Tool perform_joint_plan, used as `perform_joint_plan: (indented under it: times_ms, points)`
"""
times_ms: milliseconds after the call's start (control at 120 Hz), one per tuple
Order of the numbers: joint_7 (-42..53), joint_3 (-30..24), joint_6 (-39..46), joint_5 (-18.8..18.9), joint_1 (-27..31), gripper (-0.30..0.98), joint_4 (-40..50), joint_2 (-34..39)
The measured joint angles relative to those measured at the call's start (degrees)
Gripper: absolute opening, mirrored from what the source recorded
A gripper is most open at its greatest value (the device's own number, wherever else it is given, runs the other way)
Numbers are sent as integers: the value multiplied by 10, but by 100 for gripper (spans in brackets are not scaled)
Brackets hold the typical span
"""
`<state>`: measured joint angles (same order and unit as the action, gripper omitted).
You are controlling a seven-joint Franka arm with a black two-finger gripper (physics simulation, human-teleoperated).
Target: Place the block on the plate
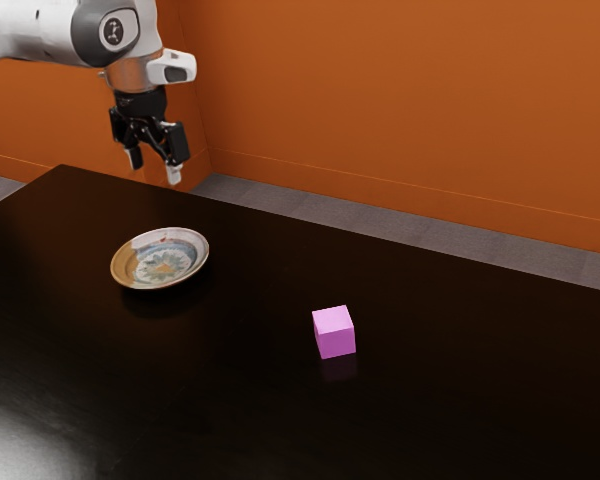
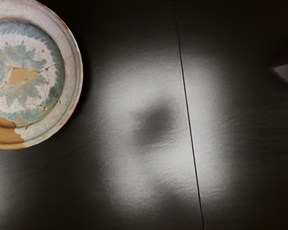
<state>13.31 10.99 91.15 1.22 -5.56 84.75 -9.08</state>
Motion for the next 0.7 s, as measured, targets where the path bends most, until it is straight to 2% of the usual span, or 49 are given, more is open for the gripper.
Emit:
perform_joint_plan:
  times_ms: [333, 542, 700]
  points:
    - [13, -8, 11, -1, -5, 69, -1, -2]
    - [27, -23, 14, -2, -64, 69, -5, -49]
    - [70, -28, 65, -4, -103, 69, -1, -102]
